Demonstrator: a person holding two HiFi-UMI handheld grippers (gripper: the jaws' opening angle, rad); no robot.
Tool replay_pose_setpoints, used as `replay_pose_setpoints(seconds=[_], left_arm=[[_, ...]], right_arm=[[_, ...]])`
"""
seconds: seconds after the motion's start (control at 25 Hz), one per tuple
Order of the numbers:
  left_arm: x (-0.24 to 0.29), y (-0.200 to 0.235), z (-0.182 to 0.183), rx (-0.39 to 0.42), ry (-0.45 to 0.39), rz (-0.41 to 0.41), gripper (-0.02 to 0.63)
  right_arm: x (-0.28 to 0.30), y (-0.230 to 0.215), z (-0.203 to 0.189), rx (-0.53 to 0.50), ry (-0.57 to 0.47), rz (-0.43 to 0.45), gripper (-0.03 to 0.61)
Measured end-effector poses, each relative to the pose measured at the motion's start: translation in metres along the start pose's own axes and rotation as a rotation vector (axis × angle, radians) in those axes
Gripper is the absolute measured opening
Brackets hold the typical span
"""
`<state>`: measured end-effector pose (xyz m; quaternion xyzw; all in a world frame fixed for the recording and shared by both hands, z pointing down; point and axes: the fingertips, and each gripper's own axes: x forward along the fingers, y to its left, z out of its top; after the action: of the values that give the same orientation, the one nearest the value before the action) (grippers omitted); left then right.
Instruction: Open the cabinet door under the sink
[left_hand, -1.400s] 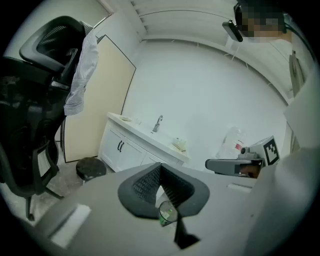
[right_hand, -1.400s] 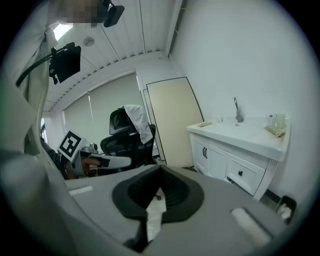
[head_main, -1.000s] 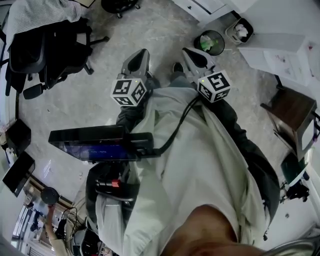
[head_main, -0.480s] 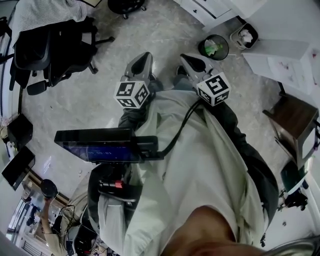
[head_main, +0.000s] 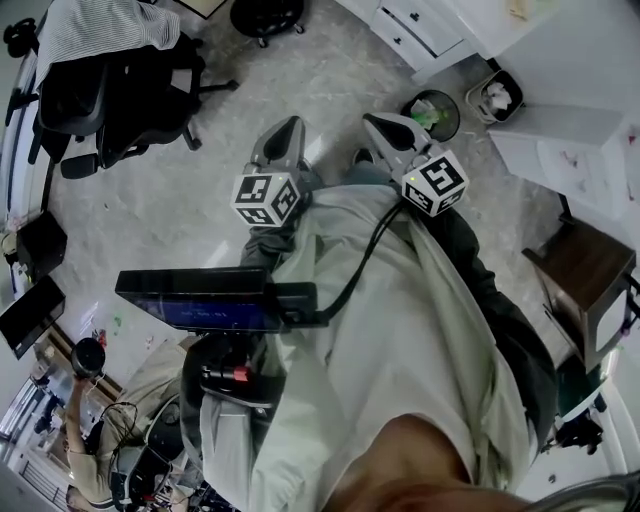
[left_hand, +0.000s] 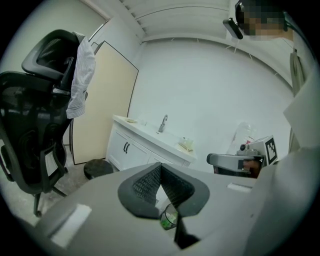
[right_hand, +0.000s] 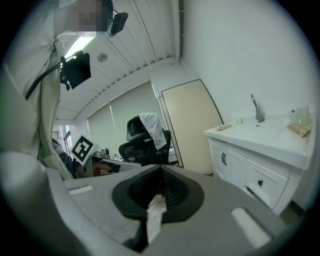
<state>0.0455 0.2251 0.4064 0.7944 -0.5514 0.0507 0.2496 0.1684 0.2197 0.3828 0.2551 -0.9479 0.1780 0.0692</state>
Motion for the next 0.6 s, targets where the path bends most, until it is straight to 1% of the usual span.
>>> replay_pose_setpoints(seconds=[0.08, 0.2, 0.36, 0.52, 0.6], left_arm=[[0.002, -0.004, -0.001, -0.003, -0.012, 0.028, 0.006], [0.001, -0.008, -0.003, -0.028, -0.033, 0.079, 0.006], [0.0, -0.009, -0.003, -0.038, -0.05, 0.13, 0.006], [0.01, -0.003, -0.004, -0.049, -0.032, 0.136, 0.006], [0.021, 0.002, -0.004, -0.048, -0.02, 0.127, 0.006]], right_arm=[[-0.005, -0.01, 0.002, 0.033, -0.017, 0.018, -0.002], [-0.013, -0.031, -0.002, 0.071, -0.015, -0.005, -0.002], [-0.017, -0.049, -0.014, 0.091, 0.032, -0.011, -0.002], [-0.009, -0.057, -0.022, 0.127, 0.076, 0.012, -0.002], [-0.004, -0.057, -0.019, 0.094, 0.081, 0.04, -0.002]])
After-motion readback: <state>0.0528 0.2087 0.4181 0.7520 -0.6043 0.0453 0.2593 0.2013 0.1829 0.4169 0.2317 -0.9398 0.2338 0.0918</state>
